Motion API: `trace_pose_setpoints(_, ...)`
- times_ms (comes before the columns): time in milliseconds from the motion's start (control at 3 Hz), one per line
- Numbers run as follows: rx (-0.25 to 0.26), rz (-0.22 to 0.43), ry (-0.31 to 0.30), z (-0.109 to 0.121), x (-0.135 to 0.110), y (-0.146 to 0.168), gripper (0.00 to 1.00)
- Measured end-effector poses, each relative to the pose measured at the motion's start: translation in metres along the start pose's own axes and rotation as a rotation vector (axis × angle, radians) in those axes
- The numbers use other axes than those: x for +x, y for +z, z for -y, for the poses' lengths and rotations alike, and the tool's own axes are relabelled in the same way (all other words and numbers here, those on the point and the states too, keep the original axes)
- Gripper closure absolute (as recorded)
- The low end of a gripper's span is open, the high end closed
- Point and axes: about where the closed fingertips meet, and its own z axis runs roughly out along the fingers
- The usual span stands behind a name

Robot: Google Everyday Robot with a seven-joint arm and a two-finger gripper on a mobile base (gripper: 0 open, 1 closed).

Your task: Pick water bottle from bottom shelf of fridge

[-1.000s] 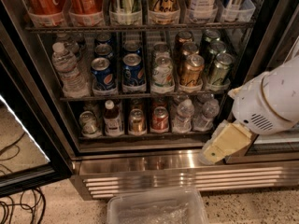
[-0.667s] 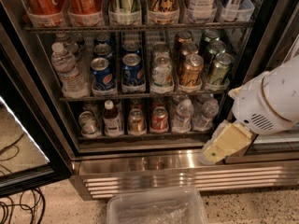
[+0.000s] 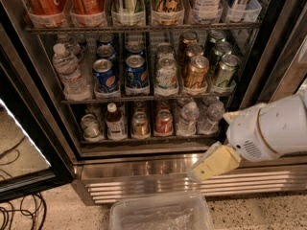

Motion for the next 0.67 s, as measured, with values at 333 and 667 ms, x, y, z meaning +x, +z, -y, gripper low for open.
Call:
trace_pose_setpoints(333,0.034,0.088,0.130,-0.007,0.015,0.028,0.00)
trace_pose_setpoints(667,0.114,0.111,0.239,-0.008,0.030,0.052,0.00)
